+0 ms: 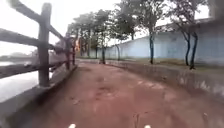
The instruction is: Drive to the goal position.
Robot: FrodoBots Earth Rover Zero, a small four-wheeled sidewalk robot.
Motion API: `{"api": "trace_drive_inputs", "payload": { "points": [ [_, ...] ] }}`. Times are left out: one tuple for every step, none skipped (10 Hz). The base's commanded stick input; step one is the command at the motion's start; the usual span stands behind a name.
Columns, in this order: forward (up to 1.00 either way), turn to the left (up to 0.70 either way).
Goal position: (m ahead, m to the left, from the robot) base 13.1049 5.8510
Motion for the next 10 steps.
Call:
{"api": "trace_drive_inputs", "payload": {
  "points": [
    [0.85, 0.03],
    [0.85, 0.03],
    [0.85, 0.03],
    [0.85, 0.03],
    [0.85, 0.03],
    [0.85, 0.03],
    [0.85, 0.03],
    [0.85, 0.03],
    [0.85, 0.03],
    [0.85, 0.03]
  ]
}}
